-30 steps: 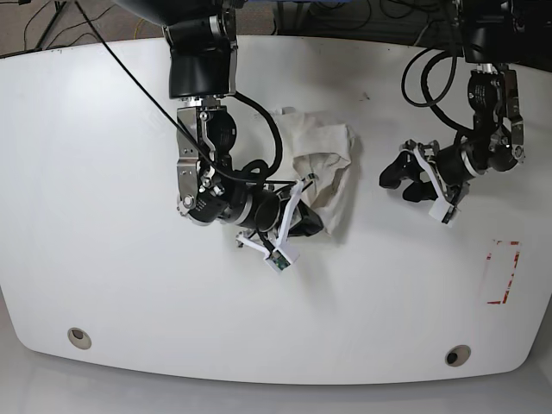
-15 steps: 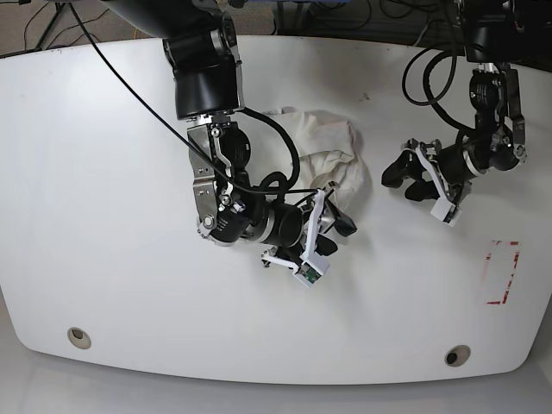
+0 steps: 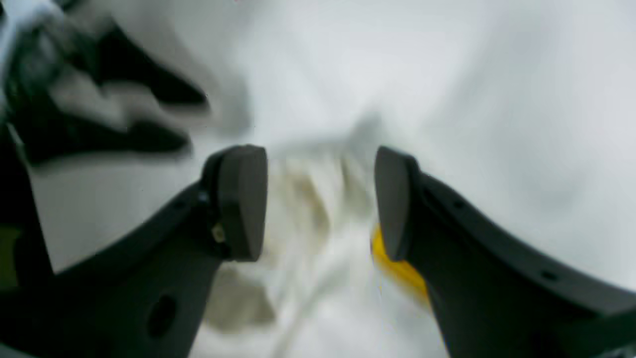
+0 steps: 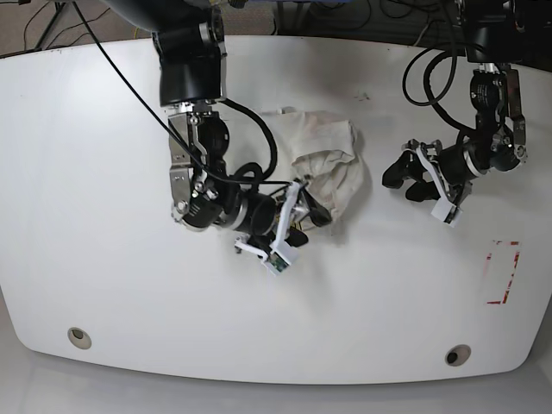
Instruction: Layout the t-shirt on the table in an organized manner, then fold the t-shirt properly
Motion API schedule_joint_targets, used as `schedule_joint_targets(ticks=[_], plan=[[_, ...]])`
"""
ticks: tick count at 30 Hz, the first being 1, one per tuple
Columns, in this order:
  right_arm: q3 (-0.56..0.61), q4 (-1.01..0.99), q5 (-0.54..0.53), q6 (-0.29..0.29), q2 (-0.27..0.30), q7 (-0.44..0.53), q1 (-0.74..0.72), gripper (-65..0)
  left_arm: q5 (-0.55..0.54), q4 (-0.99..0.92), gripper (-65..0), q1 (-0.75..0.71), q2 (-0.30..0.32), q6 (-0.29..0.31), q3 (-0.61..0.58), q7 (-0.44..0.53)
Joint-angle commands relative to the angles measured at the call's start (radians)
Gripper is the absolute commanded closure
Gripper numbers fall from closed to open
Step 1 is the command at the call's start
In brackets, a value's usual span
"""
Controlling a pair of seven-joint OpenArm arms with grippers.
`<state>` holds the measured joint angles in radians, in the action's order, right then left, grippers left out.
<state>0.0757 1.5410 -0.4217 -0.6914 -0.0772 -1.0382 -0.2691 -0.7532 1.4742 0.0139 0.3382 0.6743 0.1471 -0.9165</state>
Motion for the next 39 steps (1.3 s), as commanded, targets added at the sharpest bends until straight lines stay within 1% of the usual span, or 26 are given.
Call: schedule_joint_targets(ticks=[1,3,7,10,19,25,30,32,33,35,36,39], plan=[[0.003,0.060,-0.015,-0.004,-0.014,0.003,0.015,-32.5,-0.021,0.021,-35.8,0.018,0.012,0.006,0.006,0.023],[0.003,0.083,-0.015,-0.004,-0.017,-0.009,0.047,-32.7,-0.021,0.021,-35.8,0.018,0.012,0.006,0.006,0.023],[0.005,0.120,-0.015,-0.004,-0.048,-0.024,0.103,-32.7,-0.021,0.021,-35.8,0.016,0.028,0.006,0.006,0.023],[0.005,0.122,-0.015,-0.004,-0.051,-0.026,0.127,-32.7,-0.021,0.021,-35.8,0.016,0.032,0.006,0.006,0.023],[0.005,0.114,-0.009,0.003,-0.052,-0.021,0.126,-32.7,-0.021,0.021,-35.8,0.016,0.034,0.006,0.006,0.023],[0.005,0.023,-0.009,0.003,-0.052,0.026,0.097,-32.7,-0.021,0.021,-35.8,0.014,0.034,0.006,0.006,0.023],[0.006,-0.040,-0.010,-0.003,-0.052,0.095,0.092,-31.9,-0.021,0.021,-35.8,0.014,0.034,0.006,0.006,0.023],[0.023,-0.058,-0.010,-0.003,-0.052,0.126,0.092,-29.3,-0.021,0.021,-35.8,0.014,0.034,0.006,0.006,0.023],[0.040,-0.069,-0.010,-0.001,-0.052,0.138,0.090,-27.0,-0.021,0.021,-35.8,0.014,0.034,0.006,0.006,0.023],[0.072,-0.086,-0.010,0.002,-0.052,0.163,0.084,-19.3,-0.021,0.021,-35.8,0.014,0.034,0.006,0.006,0.023],[0.089,-0.093,-0.012,0.002,-0.052,0.177,0.077,-14.4,-0.021,0.021,-35.8,0.014,0.034,0.006,0.006,0.023],[0.134,-0.113,-0.013,0.003,-0.052,0.200,0.066,-3.5,-0.021,0.021,-35.8,0.014,0.034,0.006,0.006,0.023]])
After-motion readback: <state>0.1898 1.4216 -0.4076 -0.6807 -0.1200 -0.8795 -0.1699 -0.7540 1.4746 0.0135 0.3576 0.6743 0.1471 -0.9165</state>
